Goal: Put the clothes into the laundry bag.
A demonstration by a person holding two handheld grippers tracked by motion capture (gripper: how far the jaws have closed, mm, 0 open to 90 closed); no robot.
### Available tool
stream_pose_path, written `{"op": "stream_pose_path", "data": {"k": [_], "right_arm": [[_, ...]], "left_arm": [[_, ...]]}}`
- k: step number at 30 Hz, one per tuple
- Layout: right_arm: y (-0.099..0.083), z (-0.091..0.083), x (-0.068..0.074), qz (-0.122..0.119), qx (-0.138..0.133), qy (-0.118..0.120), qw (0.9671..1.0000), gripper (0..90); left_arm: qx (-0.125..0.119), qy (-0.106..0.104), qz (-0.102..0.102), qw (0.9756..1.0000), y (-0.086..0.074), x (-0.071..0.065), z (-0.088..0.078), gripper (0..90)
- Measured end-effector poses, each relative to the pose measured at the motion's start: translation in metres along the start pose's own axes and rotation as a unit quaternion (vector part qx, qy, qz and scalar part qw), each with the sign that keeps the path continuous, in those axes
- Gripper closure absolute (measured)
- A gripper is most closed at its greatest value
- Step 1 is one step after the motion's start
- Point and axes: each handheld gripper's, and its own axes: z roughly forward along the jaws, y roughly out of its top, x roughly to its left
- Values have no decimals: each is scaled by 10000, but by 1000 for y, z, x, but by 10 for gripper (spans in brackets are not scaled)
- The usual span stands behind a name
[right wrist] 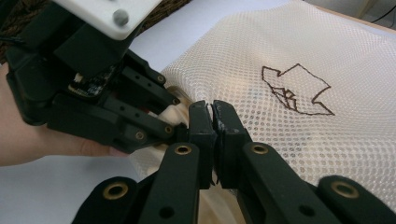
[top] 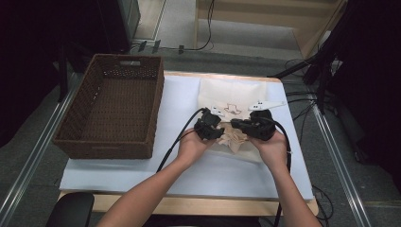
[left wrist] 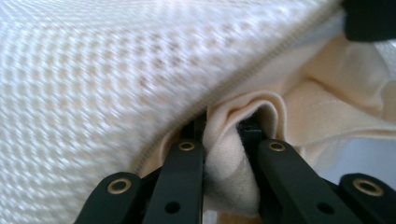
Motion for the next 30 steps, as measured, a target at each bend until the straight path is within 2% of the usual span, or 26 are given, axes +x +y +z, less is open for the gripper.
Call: {"op": "stream_pose_path", "data": {"k": [3, 21, 24, 30], "right_arm": [[0, 0, 0, 10, 11, -8, 10000, 889], [-4, 7, -6, 108, 120, -27, 9999, 889], [-4, 9, -7, 142, 121, -40, 9998, 889], [-5, 11, -11, 193, 139, -33, 9997, 889]], "left_arm": [[-51, 89, -42, 9999, 3, 2, 2, 847], [-113, 237, -153, 9995, 7, 8, 23, 841], [-117, 241, -165, 9995, 8, 9, 27, 839], [-45, 94, -228, 9997, 9, 13, 30, 825]]}}
